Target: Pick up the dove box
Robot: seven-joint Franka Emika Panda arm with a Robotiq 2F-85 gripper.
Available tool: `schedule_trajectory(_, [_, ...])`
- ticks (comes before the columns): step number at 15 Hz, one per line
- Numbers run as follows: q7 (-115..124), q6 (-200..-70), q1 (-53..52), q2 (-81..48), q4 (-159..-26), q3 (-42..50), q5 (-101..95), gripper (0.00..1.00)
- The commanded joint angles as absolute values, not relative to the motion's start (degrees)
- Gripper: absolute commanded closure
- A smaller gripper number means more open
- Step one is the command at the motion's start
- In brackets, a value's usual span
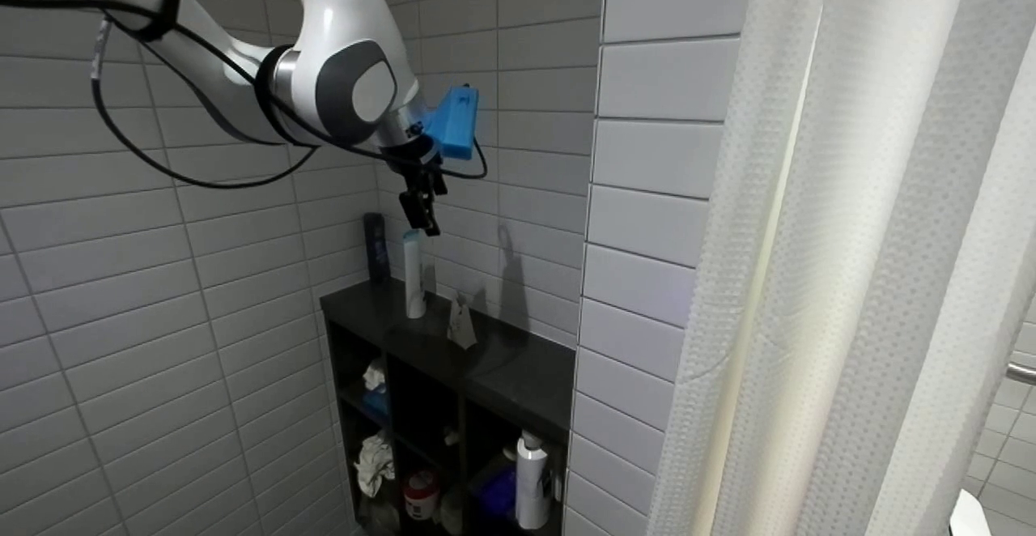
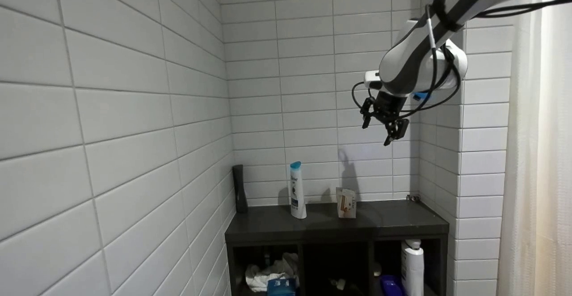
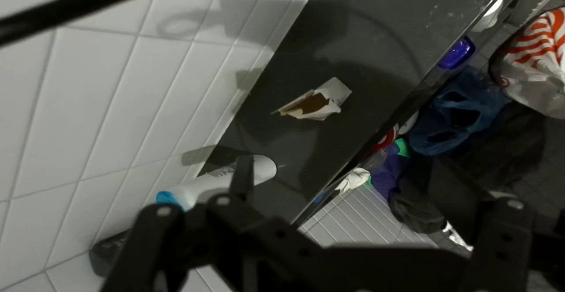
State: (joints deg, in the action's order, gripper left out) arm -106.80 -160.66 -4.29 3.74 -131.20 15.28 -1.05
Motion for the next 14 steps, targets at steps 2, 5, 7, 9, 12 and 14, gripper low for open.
schedule_trajectory(2, [-110.3, -160.7, -4.6, -2.9, -127.5, 15.4, 0.4, 0.00])
schedule_trajectory(5, [-111.8, -160.6, -4.6, -6.3, -126.2, 15.0, 1.3, 0.00])
schedule_trajectory(7, [-112.9, -160.3, -4.4, -8.5, -125.3, 14.5, 2.1, 0.00])
schedule_trajectory(9, [-113.9, -160.0, -4.1, -10.8, -124.2, 13.7, 3.1, 0.00])
schedule_trajectory(12, [-115.2, -159.6, -3.7, -13.8, -122.3, 12.7, 4.6, 0.00])
schedule_trajectory(14, [-113.2, -159.2, 1.8, -15.5, -121.0, 6.9, 2.0, 0.00])
